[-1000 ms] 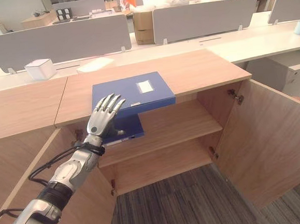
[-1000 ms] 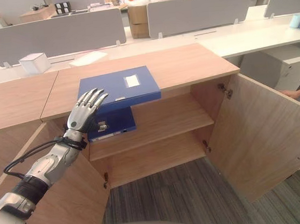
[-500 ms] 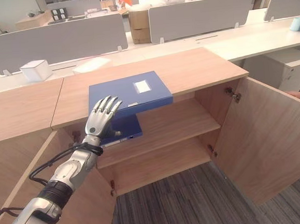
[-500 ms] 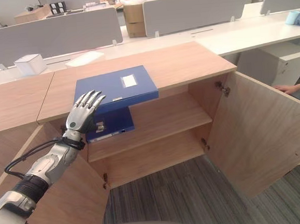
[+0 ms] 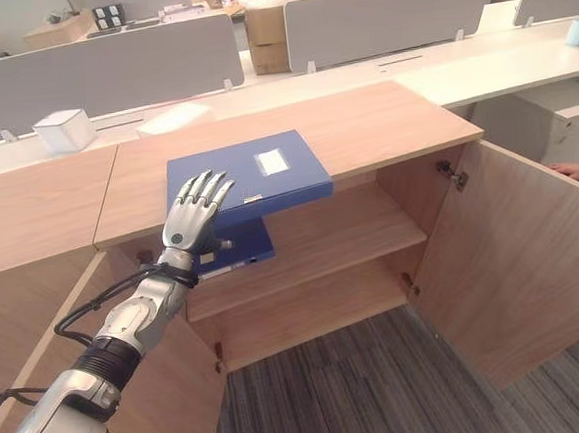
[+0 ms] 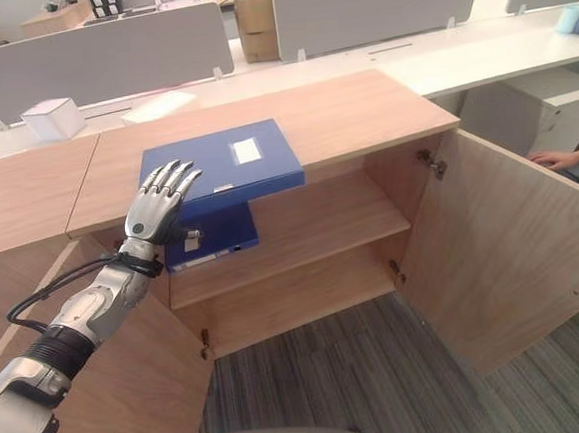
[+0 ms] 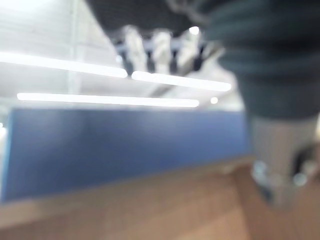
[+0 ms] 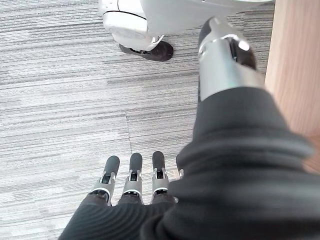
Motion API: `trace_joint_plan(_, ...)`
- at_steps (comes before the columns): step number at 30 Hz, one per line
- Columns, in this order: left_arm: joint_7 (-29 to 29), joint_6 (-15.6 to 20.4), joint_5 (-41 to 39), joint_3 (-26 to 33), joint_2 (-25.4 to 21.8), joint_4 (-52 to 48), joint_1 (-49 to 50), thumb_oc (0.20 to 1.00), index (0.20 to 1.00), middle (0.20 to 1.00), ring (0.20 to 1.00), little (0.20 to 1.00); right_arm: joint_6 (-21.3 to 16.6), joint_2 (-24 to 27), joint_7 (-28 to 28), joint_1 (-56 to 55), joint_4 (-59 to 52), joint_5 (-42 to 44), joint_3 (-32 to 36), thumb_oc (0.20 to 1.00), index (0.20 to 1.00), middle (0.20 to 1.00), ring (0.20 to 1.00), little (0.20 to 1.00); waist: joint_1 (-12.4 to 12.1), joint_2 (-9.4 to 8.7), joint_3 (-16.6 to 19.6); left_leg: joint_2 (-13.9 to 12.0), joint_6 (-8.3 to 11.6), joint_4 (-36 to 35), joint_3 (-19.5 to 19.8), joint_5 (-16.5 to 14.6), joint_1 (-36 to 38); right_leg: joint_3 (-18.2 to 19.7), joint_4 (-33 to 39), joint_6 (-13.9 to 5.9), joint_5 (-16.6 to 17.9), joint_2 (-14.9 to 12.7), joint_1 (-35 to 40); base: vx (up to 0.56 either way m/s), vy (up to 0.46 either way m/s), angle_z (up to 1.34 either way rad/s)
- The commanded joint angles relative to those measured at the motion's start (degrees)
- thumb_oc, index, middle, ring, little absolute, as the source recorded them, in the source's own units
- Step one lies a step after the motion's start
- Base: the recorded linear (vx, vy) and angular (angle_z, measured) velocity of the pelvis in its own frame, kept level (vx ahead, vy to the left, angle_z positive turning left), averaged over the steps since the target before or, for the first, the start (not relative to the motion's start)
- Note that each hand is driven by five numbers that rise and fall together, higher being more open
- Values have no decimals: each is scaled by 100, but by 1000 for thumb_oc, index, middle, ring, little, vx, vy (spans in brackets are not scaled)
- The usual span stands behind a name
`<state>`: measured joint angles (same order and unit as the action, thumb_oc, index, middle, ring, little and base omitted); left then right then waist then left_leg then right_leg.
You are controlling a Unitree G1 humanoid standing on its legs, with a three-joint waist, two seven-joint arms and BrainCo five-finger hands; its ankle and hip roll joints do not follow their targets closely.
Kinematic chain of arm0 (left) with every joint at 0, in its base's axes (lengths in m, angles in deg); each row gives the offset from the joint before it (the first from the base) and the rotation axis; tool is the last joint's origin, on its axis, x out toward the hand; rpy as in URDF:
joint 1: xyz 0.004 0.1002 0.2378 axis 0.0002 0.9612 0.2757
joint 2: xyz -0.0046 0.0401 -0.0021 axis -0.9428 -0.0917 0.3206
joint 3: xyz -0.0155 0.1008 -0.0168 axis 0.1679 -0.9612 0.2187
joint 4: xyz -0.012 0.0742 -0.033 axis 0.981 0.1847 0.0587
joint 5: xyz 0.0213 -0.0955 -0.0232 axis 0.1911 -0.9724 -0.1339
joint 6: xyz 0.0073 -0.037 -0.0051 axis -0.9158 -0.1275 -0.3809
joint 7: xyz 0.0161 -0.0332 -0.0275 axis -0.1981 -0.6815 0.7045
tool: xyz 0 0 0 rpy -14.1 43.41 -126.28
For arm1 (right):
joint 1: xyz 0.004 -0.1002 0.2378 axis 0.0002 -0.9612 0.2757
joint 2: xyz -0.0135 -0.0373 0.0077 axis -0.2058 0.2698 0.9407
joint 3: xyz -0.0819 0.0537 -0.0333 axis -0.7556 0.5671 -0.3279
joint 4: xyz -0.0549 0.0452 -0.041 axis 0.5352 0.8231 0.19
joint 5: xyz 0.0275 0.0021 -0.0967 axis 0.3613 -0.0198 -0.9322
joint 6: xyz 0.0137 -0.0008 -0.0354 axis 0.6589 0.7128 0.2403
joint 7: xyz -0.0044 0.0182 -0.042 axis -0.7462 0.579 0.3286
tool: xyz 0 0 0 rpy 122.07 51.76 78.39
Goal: Put the empty folder in the office cabinet
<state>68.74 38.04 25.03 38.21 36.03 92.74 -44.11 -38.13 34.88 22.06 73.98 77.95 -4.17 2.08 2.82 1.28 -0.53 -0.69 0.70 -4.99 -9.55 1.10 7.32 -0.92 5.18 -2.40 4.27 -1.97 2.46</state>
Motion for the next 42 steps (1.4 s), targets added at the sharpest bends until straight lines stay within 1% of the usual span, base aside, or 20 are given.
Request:
trace_joint_plan(1, 213, -127, 10, 336, -231, 490, -998, 1000, 1000, 1000, 1000, 1000, -35, 227, 119, 312, 350, 148, -86, 1000, 1000, 1000, 1000, 1000, 141, -158, -4, -185, 315, -1, 106, -618, 106, -201, -18, -422, -411, -194, 429, 0, 0, 0)
trace_joint_plan(13, 230, -164, 36, 205, -138, 626, -1152, 1000, 1000, 1000, 1000, 1000, -96, 269, 149, 309, 250, 226, -115, 1000, 1000, 1000, 1000, 1000, 185, -176, -88, -212, 330, -1, 43, -595, -19, -137, -18, -439, -370, -178, 289, 0, -7, -3)
trace_joint_plan(25, 217, -208, 46, 59, -224, 818, -1468, 1000, 1000, 1000, 1000, 1000, -231, 253, 123, 207, -12, 314, -292, 1000, 1000, 1000, 1000, 1000, 229, -202, -139, -251, 354, -1, 3, -550, -121, -110, -18, -448, -343, -148, 184, -1, -2, 0)
trace_joint_plan(42, 217, -251, 37, 25, -261, 980, -1493, 1000, 1000, 1000, 1000, 1000, -331, 226, 138, 139, -274, 426, -400, 1000, 1000, 1000, 1000, 1000, 224, -286, -249, -293, 375, -1, 2, -506, -229, -112, -18, -443, -306, -105, 100, 0, 0, 0)
